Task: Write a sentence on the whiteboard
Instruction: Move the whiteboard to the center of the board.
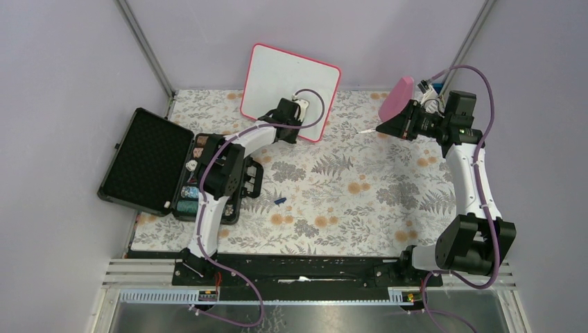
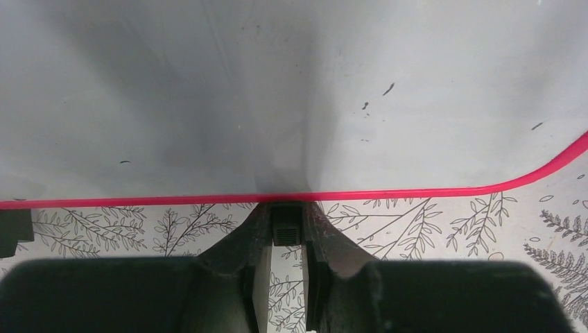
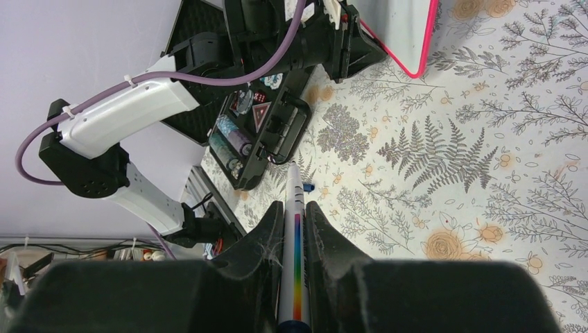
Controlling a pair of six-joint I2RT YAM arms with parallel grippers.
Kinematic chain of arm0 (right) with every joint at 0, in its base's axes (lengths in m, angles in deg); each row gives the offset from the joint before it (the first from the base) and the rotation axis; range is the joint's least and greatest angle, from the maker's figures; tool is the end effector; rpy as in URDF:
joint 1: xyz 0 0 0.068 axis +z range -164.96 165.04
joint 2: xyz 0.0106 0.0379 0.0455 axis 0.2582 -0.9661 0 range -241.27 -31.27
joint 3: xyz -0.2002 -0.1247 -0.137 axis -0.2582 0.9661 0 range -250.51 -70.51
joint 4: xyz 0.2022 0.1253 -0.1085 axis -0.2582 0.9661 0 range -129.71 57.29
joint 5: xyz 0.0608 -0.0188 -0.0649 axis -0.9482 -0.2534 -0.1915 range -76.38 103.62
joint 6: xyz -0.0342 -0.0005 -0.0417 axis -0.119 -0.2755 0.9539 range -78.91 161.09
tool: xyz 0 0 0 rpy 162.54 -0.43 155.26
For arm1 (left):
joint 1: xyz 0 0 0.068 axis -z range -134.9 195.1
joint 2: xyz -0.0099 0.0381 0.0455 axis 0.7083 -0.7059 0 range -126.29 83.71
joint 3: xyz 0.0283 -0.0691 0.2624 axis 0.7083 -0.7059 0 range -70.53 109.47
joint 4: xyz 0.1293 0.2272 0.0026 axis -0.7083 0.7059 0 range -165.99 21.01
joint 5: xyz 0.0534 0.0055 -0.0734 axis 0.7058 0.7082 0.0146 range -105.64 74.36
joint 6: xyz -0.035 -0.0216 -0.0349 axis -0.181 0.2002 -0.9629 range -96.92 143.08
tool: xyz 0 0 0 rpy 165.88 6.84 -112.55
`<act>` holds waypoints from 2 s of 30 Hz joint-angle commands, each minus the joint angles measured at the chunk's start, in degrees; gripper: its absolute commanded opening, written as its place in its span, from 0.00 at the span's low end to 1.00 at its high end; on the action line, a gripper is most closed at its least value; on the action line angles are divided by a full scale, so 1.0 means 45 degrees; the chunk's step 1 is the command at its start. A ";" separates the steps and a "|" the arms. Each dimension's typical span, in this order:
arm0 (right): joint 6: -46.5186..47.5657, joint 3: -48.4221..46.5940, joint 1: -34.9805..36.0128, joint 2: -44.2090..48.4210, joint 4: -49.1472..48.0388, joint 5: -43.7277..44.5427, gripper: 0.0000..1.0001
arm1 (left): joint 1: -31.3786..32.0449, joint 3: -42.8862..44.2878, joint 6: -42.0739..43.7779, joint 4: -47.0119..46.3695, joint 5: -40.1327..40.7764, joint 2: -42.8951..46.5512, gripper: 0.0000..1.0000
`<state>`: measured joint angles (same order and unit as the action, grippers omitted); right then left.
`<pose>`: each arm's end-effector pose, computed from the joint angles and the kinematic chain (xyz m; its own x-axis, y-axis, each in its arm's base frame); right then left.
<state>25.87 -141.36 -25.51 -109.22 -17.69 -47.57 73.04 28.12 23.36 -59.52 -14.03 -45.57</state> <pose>0.2958 -0.0233 0.3564 -0.6361 0.2472 -0.7309 -0.5153 0.5690 0.6409 0.4449 -0.2350 0.1645 -0.6449 0.3475 -0.6807 0.4546 0.8904 0.0238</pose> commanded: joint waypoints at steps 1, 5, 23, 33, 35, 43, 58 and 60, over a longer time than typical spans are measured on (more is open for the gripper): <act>0.0182 -0.0088 -0.0151 0.0066 -0.0222 -0.0519 0.00 | 0.0113 0.0438 -0.0389 -0.0372 0.0100 0.0196 0.14; 0.0156 -0.0134 -0.0224 0.0136 -0.0215 -0.0572 0.00 | 0.0646 0.0024 -0.0851 -0.0474 0.0408 0.0471 0.07; -0.0049 -0.0205 -0.1104 0.0683 -0.0170 -0.1145 0.00 | 0.3717 -0.0532 -0.4487 -0.0185 0.0891 0.0904 0.00; -0.0131 -0.0435 -0.1524 0.0682 -0.0163 -0.1374 0.00 | 0.4135 -0.0782 -0.4833 -0.0195 0.0765 0.1539 0.26; -0.0132 -0.0447 -0.1595 0.0654 -0.0148 -0.1420 0.00 | 0.4104 -0.1026 -0.4583 -0.0210 0.0806 0.2065 0.35; 0.0075 -0.0127 -0.1602 0.0717 -0.0172 -0.1363 0.00 | 0.2812 -0.2641 -0.3753 -0.0195 0.0466 0.4590 0.61; 0.0018 -0.0076 -0.1612 0.0869 -0.0151 -0.1366 0.00 | -0.0250 -0.3966 -0.2111 -0.0828 -0.0115 0.3944 0.47; 0.0011 -0.0073 -0.1603 0.0855 -0.0162 -0.1341 0.00 | -0.0253 -0.3964 -0.1976 -0.0911 -0.0240 0.3805 0.46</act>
<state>25.74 -141.36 -32.50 -107.25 -17.69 -52.05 71.75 9.56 12.21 -60.65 -12.90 -27.34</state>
